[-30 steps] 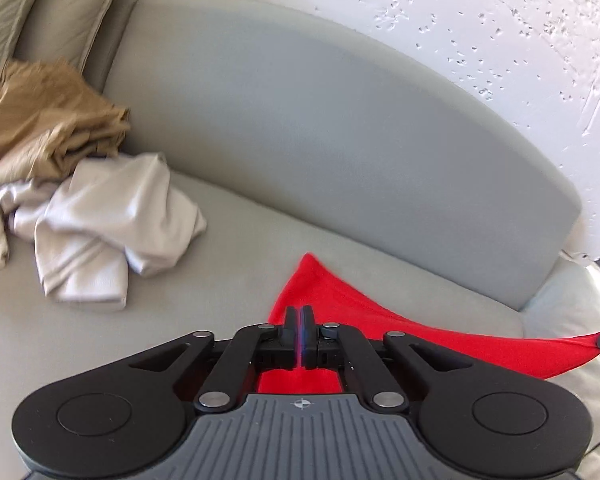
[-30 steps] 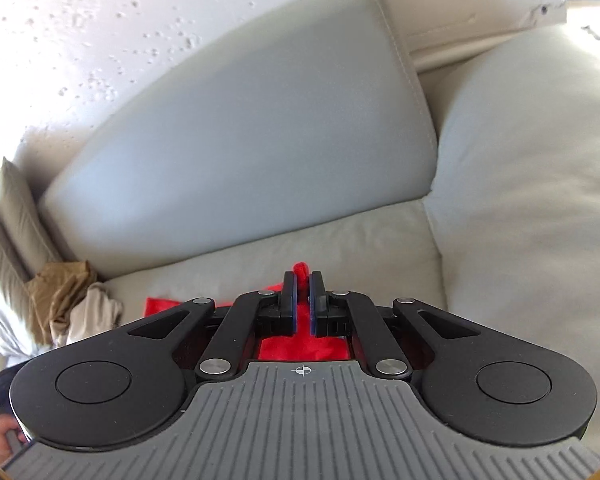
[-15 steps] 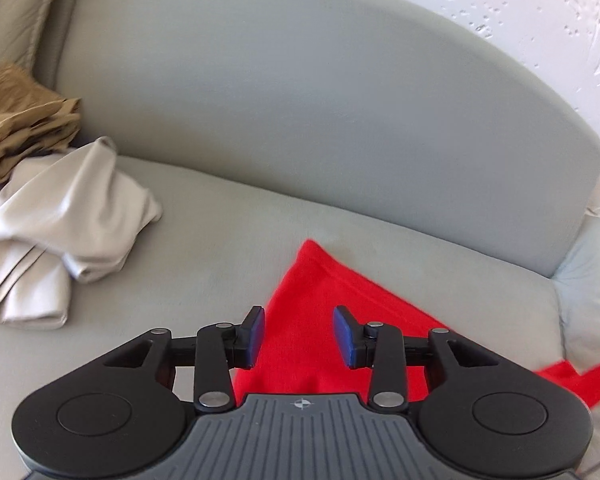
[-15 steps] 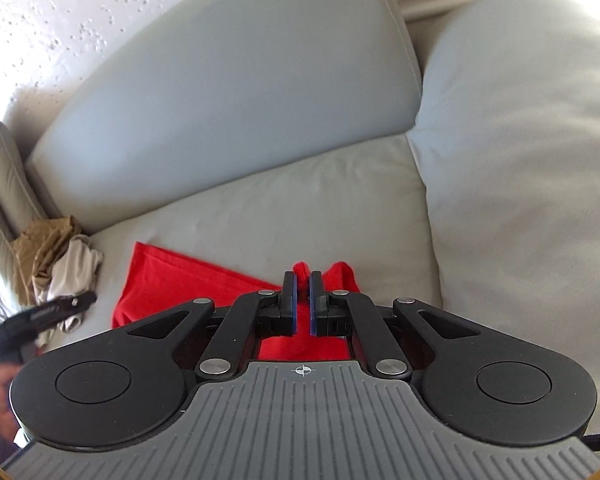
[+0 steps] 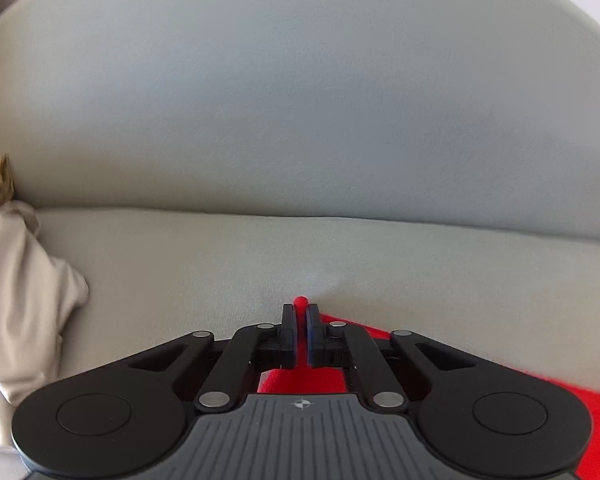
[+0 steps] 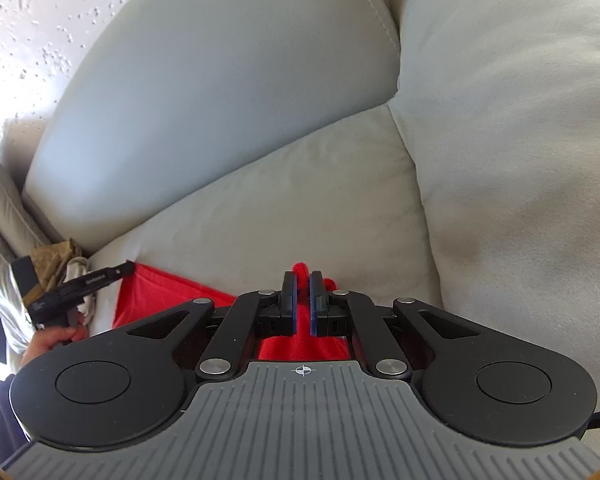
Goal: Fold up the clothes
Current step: 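Lift the hem with both tools and fold it over toward the collar, release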
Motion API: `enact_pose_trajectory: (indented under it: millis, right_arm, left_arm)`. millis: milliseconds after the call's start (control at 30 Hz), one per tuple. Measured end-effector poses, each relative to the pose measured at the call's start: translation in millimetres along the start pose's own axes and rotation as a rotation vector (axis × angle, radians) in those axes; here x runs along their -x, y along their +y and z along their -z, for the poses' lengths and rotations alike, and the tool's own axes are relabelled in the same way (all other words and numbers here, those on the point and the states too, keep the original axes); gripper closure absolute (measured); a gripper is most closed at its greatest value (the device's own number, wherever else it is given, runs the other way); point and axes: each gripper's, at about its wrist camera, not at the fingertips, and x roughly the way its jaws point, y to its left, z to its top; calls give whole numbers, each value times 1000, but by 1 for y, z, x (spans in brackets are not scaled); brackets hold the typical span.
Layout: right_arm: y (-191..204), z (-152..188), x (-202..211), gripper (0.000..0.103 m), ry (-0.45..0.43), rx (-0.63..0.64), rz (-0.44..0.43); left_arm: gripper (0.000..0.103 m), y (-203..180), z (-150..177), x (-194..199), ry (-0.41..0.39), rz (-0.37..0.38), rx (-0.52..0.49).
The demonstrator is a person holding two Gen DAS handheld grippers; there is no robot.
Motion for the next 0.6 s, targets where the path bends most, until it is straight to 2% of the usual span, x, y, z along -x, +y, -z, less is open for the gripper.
enact_pose_trajectory:
  millis: [100, 200, 333, 467, 600]
  right_arm:
    - [2, -1, 2, 98, -5, -16, 3]
    - [5, -3, 16, 98, -26, -46, -3]
    - [16, -3, 55, 98, -79, -84, -11]
    - [25, 8, 101, 98, -101, -118, -12]
    - [25, 34, 131, 98, -75, -136, -6]
  left_arm:
    - [100, -1, 1, 23, -33, -14, -14]
    - [100, 9, 0, 65, -92, -4, 22]
    - [100, 29, 10, 138, -187, 36, 104]
    - [100, 48, 47, 205, -234, 112, 247]
    - [100, 50, 102, 249, -211, 145, 327]
